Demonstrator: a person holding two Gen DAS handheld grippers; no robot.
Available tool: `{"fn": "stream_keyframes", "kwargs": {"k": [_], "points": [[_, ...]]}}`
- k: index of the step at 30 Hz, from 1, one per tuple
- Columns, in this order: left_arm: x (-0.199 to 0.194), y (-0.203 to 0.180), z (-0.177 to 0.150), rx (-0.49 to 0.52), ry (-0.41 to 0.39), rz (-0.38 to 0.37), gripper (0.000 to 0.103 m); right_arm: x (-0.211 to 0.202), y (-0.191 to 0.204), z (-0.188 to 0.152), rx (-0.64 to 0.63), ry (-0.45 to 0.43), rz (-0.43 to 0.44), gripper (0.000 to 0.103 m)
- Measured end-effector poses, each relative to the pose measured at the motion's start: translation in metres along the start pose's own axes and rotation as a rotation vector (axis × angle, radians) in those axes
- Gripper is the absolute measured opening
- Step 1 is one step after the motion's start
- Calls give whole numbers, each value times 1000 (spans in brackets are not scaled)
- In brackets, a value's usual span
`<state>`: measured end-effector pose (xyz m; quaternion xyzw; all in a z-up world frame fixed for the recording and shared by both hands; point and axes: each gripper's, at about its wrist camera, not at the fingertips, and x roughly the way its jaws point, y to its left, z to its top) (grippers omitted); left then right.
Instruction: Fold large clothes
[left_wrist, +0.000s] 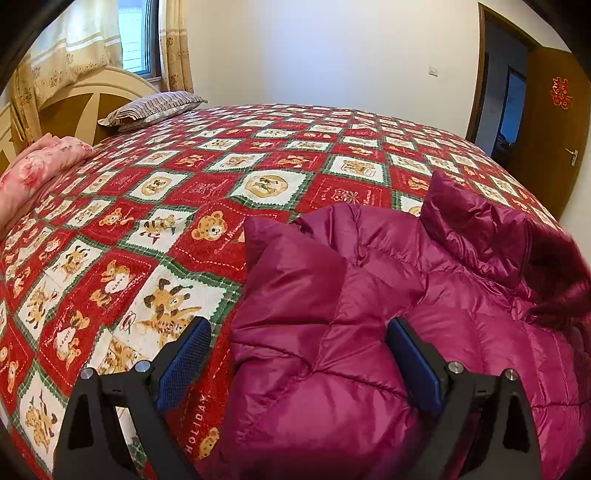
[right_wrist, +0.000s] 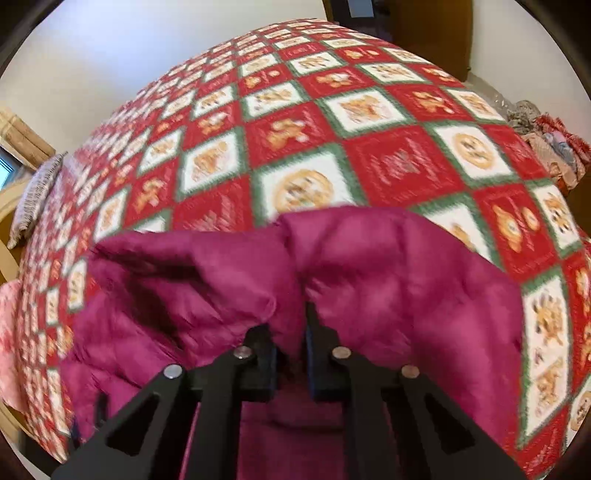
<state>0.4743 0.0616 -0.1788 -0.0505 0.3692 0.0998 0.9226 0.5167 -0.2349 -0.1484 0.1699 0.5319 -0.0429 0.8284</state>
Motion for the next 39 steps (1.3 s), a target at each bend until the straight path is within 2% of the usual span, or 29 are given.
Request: {"fn": "stream_keyframes", "kwargs": {"k": [1,3,5,7,9,11,16,19,22,26,28,29,31,32,33,34,35,37,39], "points": [[0,1,0,-1,1,0,97,4,-6,-4,11,6,-5,14],[0,2,-1,-3,4,-2,97,11,-26,-14,72,9,50,12],[1,2,-1,-5,7,-4,97,12,-33,-20,91,-30,92,11],[2,2,-1,-3,10,-5,97,11,-32,-31,40,-121,98,11],[3,1,-1,3,12,-7,97,10,-27,-51,-60,-262,73,12],[2,0,0,8,11,-5,97,7,-30,-60,-54,-325,83,14],[-12,-1,6,23,-7,-10,96,7,-27,-57,-50,-333,78,15],[-37,-13,23,42,-75,-101,96,8,-28,-56,-45,-340,87,15],[-49,-45,45,107,-103,-185,96,7,-29,-55,-40,-344,100,16],[-33,-96,68,171,-51,-215,97,4,-32,-63,-36,-349,110,16],[-16,-116,74,187,-10,-200,97,4,-32,-64,-33,-350,115,16],[-7,-123,76,196,9,-169,97,4,-33,-64,-32,-351,116,16],[12,-127,78,199,57,-55,94,4,-33,-64,-29,-351,120,16],[19,-121,76,178,85,-33,74,4,-33,-63,-27,-350,123,16],[22,-111,72,147,115,-57,57,4,-34,-63,-24,-350,128,16],[23,-103,67,126,142,-90,28,5,-35,-63,-21,-349,133,16],[24,-96,63,114,167,-112,21,5,-36,-63,-16,-347,139,16],[19,-86,52,116,178,-88,19,6,-38,-63,-10,-345,147,16],[14,-78,39,116,182,-67,13,6,-38,-63,-6,-344,152,16]]}}
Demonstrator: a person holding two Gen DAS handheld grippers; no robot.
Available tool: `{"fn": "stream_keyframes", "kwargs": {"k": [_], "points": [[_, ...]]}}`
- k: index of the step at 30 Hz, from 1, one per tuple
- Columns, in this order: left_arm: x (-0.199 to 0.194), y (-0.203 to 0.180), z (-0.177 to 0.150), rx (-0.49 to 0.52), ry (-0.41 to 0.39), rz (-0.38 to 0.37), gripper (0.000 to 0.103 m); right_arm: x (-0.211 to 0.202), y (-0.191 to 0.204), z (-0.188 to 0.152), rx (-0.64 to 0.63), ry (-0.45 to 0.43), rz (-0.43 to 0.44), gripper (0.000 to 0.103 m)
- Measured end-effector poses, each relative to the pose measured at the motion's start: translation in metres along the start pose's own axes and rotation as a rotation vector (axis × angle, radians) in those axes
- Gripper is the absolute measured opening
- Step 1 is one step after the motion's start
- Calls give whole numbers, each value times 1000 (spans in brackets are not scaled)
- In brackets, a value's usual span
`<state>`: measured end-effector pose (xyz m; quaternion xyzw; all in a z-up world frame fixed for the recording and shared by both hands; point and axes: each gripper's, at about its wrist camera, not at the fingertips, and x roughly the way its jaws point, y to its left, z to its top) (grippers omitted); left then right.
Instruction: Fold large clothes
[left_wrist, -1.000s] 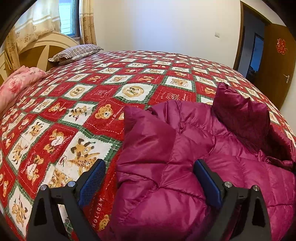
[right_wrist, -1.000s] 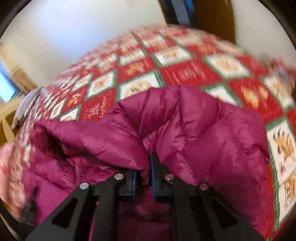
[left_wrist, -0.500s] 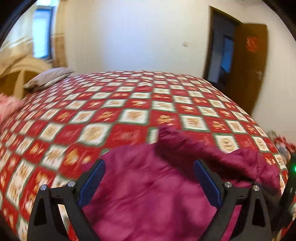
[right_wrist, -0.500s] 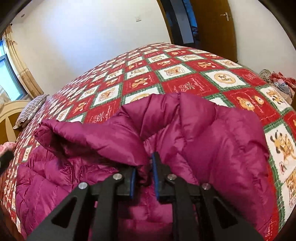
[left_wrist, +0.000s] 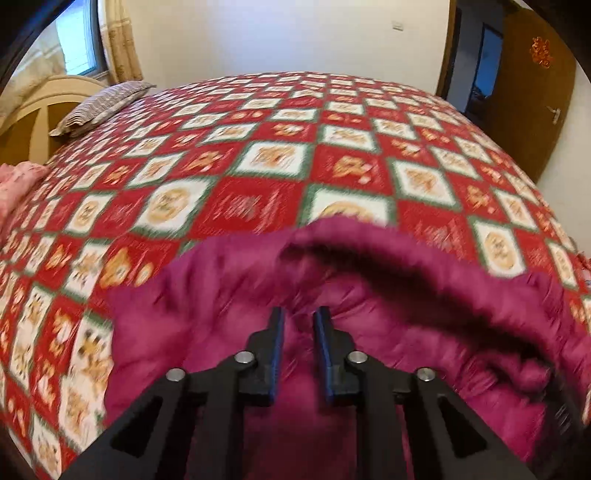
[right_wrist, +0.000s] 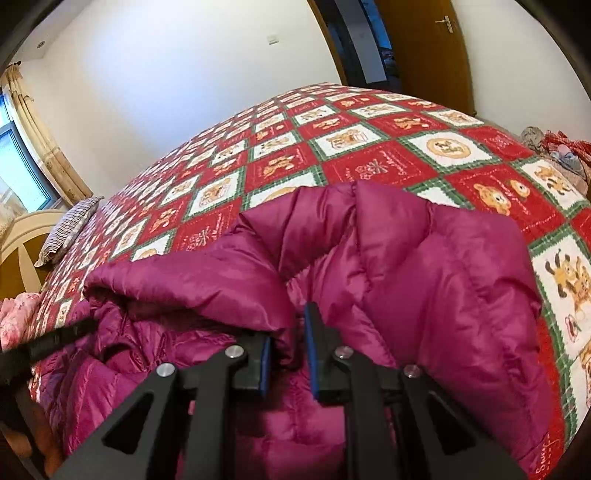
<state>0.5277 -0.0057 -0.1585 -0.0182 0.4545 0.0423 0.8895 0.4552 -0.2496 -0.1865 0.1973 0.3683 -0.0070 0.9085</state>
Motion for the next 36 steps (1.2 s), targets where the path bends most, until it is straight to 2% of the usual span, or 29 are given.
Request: {"fn": "stream_keyframes", "kwargs": {"k": [4,6,8,10,12,14,16,18,19,20,21,22,23,25,27,28,30,31,32,33,34,36], "points": [[6,17,-30,-69,11,-47,12,0,0,0,7,3,7,16],[6,16,-42,-50,-65,-46,12,0,0,0,6,6,7,17],[7,10,-41,-36,-78,-26,12,1,0,1,5,11,8,17],[8,11,-39,-47,-80,-41,12,1,-2,2,16,22,18,18],[8,19,-39,-79,-82,-90,13,-1,-4,5,31,42,39,24],[7,33,-38,-144,-79,-187,15,-8,-7,8,51,43,56,31],[3,50,-37,-228,-58,-299,15,-11,-4,6,18,35,29,32],[-6,58,-33,-276,-70,-347,16,-5,3,2,-46,43,-7,32],[-13,63,-28,-291,-98,-355,21,-4,5,1,-57,38,-15,33],[-16,64,-22,-291,-116,-354,40,-4,7,1,-61,32,-21,33],[-17,64,-13,-282,-127,-351,54,-4,6,0,-60,28,-21,33],[-16,64,-7,-274,-130,-346,80,-5,5,0,-55,22,-15,33],[-14,62,1,-268,-130,-339,88,-6,2,-1,-47,17,-6,33],[-4,57,10,-266,-107,-350,88,-7,-3,-2,-22,11,22,33],[15,47,16,-246,-27,-350,88,-7,-6,-2,-7,8,41,33],[27,40,18,-226,21,-311,88,-7,-6,-2,-4,7,45,33],[36,27,16,-188,43,-244,84,-7,-7,-2,4,4,54,33],[33,23,13,-171,9,-248,55,-8,-8,-2,9,3,60,33],[30,19,12,-148,0,-273,18,-8,-10,-2,18,2,68,33],[28,16,10,-132,10,-304,8,-8,-11,-2,26,1,77,33],[25,14,8,-129,14,-342,8,-8,-13,-2,33,0,84,33],[11,14,1,-123,-34,-327,8,-9,-15,-2,42,-2,94,33]]}}
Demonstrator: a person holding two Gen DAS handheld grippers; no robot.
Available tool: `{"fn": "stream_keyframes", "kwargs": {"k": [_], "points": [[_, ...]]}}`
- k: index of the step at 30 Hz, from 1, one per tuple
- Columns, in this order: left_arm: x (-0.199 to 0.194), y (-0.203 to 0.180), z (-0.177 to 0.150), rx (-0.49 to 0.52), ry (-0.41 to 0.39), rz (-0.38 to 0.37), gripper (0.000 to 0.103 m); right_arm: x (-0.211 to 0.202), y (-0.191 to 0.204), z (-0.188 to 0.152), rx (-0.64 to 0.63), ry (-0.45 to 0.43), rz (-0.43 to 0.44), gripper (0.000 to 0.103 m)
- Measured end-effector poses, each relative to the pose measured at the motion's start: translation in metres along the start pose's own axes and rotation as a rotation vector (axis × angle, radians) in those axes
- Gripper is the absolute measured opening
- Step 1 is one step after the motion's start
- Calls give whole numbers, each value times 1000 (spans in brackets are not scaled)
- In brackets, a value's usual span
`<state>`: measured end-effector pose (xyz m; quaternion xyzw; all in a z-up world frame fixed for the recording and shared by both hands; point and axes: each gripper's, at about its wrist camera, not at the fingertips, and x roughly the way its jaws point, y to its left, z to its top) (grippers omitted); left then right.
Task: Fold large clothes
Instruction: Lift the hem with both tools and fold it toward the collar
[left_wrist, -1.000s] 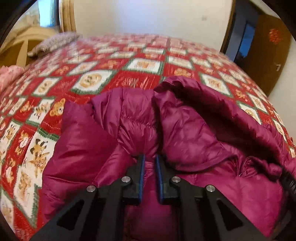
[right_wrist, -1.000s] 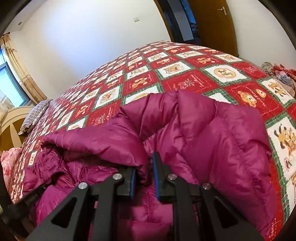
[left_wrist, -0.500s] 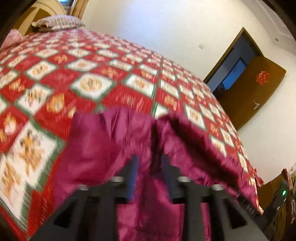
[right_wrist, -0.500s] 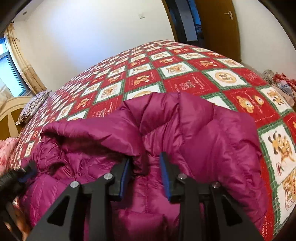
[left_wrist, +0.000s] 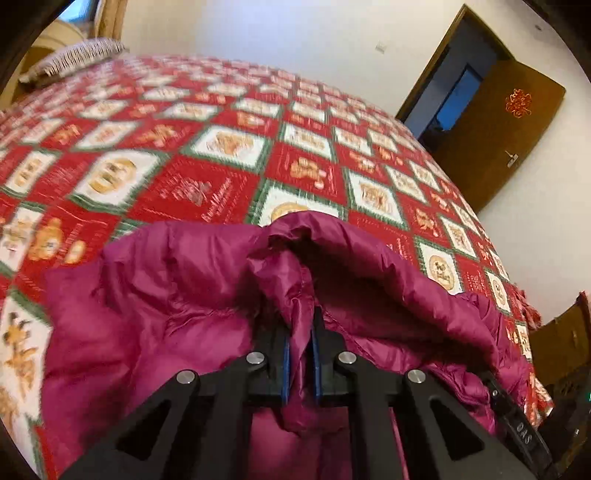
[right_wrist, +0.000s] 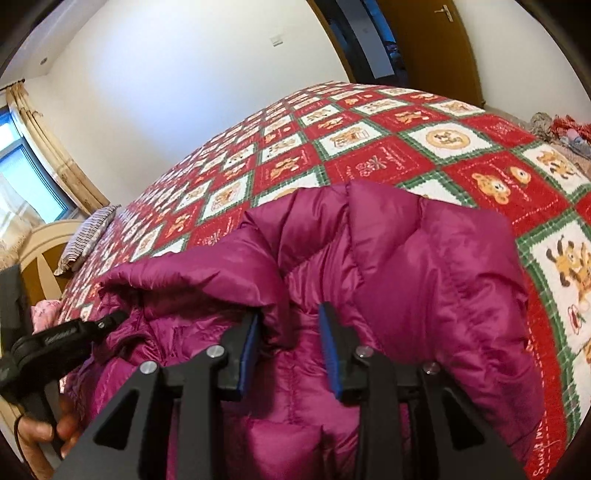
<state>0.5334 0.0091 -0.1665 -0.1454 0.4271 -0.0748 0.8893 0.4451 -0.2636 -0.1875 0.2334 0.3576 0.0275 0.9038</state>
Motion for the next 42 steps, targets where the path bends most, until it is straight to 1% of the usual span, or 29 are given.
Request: {"fn": "stream_keyframes", "kwargs": {"k": [3,6,8,11,12,13,14,15,17,18,20,21,23,24,26,27,28,29,31,33,34,35,36,38,40,42], "points": [[-14,2,-13,-12,-34,2,8,-1,0,0,7,-1,6,33],[-1,21,-27,-47,-9,21,8,-1,-1,0,13,-1,10,33],[2,35,-35,-91,-45,-41,8,-1,0,1,13,2,9,33],[2,43,-33,-127,-46,-55,10,-5,-4,3,36,19,12,33],[2,44,-33,-132,-47,-57,10,-13,-5,3,49,10,-4,33],[2,44,-33,-132,-49,-56,10,-23,-5,2,53,-17,-31,33],[2,44,-34,-129,-51,-53,10,-38,-3,0,48,-68,-76,39],[1,42,-34,-124,-54,-47,10,-52,1,0,30,-120,-112,40],[1,38,-34,-110,-60,-28,11,-65,15,7,-12,-168,-121,40],[1,36,-34,-103,-62,-20,11,-65,25,15,-26,-169,-107,40],[0,36,-37,-95,-64,-13,11,-55,44,31,-53,-145,-100,40],[0,36,-36,-93,-64,-11,11,-42,55,40,-70,-114,-109,40],[1,37,-36,-93,-63,-13,11,-12,66,47,-100,-32,-128,40],[1,38,-36,-96,-63,-18,11,1,67,44,-117,6,-141,40],[1,42,-36,-112,-62,-46,11,33,64,24,-184,142,-211,40],[0,43,-37,-119,-61,-63,11,38,61,11,-236,148,-210,40],[0,44,-37,-128,-60,-81,11,31,62,4,-295,108,-221,40],[-1,45,-37,-131,-57,-87,11,30,64,0,-322,107,-236,40],[-5,43,-37,-124,-43,-77,11,29,64,-3,-338,101,-249,40],[-17,40,-39,-85,-34,-64,14,29,67,-6,-359,97,-267,40],[-28,38,-42,-50,-39,-59,18,31,69,-7,-365,92,-271,40],[-41,37,-45,-12,-46,-48,28,30,69,-9,-366,85,-269,40],[-51,37,-47,10,-53,-34,35,30,67,-7,-360,80,-263,40],[-75,38,-47,27,-93,-8,67,28,65,-6,-348,72,-247,40],[-97,35,-35,20,-176,-10,80,28,64,-4,-336,67,-232,40],[-104,23,-13,28,-230,-23,83,28,63,-2,-323,64,-213,40]]}}
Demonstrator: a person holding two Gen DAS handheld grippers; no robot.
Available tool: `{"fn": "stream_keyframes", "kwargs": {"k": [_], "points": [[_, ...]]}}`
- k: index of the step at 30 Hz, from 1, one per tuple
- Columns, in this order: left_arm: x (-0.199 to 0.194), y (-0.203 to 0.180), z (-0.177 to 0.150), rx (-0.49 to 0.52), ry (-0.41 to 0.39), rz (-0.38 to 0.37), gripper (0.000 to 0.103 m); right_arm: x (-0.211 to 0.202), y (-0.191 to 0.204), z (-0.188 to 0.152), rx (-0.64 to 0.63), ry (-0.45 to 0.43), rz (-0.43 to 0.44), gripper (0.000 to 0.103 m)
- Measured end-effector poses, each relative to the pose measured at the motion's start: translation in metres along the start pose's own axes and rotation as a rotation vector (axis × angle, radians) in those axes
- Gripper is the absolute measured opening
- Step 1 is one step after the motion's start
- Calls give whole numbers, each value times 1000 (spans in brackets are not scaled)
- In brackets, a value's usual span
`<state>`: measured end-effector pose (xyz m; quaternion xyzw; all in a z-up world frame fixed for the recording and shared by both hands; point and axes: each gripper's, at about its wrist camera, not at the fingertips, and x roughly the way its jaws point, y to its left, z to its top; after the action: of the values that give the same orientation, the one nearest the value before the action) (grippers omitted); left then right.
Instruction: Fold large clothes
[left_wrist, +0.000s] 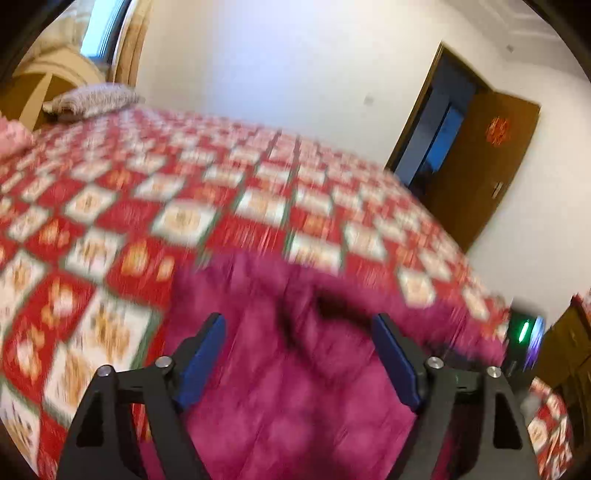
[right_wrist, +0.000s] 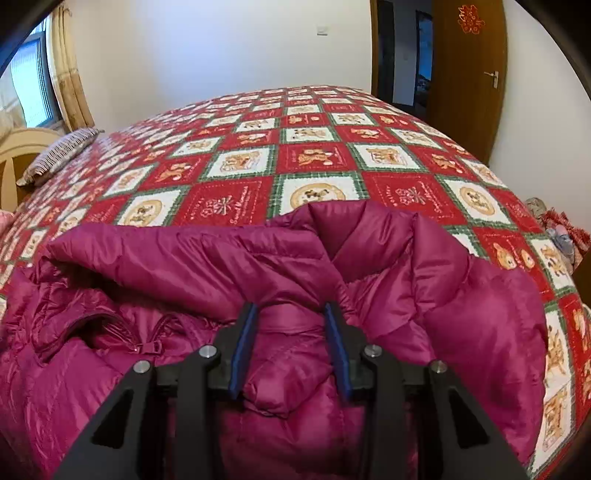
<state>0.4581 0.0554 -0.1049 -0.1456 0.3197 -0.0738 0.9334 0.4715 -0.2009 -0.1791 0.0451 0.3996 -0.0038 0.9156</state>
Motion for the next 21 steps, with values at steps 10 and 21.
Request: {"fn": "stream_keyframes", "kwargs": {"k": [10,21], "points": [[148,-43,-6,137,314,187,88,-2,-6,-2,36,-14,47,40],[143,-46,-29,196,250,232,91,-18,-1,-4,18,-69,10,46]]}}
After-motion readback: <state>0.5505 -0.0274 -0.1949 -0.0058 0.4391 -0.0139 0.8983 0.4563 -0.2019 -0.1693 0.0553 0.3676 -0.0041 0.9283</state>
